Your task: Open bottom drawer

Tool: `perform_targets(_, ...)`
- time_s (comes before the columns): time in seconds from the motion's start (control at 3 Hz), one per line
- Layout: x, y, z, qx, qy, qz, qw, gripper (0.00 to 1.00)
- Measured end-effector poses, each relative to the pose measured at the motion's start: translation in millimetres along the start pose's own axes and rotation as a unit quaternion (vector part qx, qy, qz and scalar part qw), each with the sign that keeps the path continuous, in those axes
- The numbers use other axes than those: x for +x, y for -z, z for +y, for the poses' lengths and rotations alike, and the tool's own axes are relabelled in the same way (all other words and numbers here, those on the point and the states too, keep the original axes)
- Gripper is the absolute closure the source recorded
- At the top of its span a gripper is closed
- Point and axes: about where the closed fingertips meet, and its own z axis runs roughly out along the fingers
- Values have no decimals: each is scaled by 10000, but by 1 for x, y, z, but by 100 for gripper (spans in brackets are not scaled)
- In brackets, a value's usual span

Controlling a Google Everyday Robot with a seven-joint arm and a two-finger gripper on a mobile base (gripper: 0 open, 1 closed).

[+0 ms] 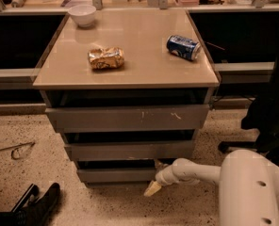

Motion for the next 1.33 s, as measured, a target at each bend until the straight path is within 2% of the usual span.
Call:
perform_targets(0.67, -1, -30, -5, -252, 47, 57, 9997, 0)
perform_targets(1.33, 8, -45, 5, -454, -19, 7, 9990, 0)
